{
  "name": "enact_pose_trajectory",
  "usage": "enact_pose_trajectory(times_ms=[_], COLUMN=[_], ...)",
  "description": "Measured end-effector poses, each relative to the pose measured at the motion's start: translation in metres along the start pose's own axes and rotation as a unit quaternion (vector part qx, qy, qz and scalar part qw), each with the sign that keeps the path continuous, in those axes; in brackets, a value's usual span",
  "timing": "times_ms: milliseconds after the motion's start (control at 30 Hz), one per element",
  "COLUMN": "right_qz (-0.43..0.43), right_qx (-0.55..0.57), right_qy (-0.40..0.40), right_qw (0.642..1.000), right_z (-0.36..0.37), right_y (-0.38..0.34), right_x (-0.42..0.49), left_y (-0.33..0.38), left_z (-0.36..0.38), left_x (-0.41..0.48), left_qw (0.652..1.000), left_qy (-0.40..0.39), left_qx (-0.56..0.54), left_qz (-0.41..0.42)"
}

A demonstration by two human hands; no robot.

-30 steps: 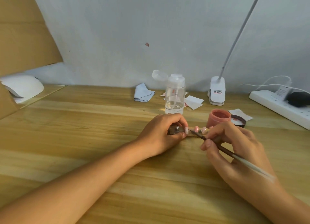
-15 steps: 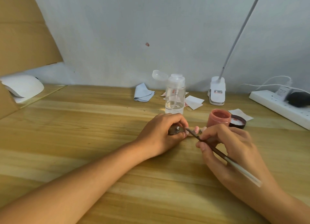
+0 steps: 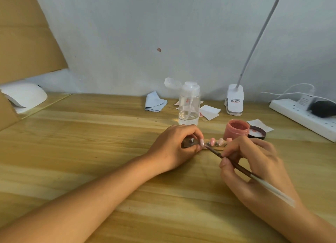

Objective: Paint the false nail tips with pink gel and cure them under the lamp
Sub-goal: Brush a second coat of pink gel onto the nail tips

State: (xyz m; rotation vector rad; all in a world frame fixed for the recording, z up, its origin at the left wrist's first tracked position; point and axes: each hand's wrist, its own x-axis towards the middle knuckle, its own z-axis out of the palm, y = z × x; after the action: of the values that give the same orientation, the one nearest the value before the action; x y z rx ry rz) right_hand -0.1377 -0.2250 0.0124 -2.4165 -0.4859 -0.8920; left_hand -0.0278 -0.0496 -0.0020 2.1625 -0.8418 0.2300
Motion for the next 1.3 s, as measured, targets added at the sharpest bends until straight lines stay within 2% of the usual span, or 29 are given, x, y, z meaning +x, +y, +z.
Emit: enact_pose_trajectory(times_ms=[200,800,967,1167,1300], right_qz=[-0.009,0.009,0.033,0.025,0.039], right_qx=[-0.013,-0.001,0.044,0.056,0.076], right_qy=[-0.022,-0.014,0.019,-0.016,0.005], right_qw=[1.000,1.000,0.998,0.998,0.996], right_z=[0.0026,0.0006,-0.0021,0.0006,-0.0026], right_y=[0.0010,-0.0011,-0.0024,-0.0020,-0.0014], right_x=[0.0004,-0.0003,0.0007,0.0016,0.0003], left_y=[-0.0003,0.0008,0.0008,0.0004,0.0001], left_z=[-0.0009,-0.0013,-0.0016,-0.0014,-0.0014], left_x=[-0.0002,-0.0001,-0.0002,-0.0009,0.0003], left_qw=[1.000,1.000,0.999,0.999,0.999], left_qy=[-0.002,-0.011,-0.019,-0.011,-0.017], left_qx=[0.000,-0.025,-0.036,-0.036,-0.035], left_qz=[-0.001,-0.002,0.000,0.002,0.001])
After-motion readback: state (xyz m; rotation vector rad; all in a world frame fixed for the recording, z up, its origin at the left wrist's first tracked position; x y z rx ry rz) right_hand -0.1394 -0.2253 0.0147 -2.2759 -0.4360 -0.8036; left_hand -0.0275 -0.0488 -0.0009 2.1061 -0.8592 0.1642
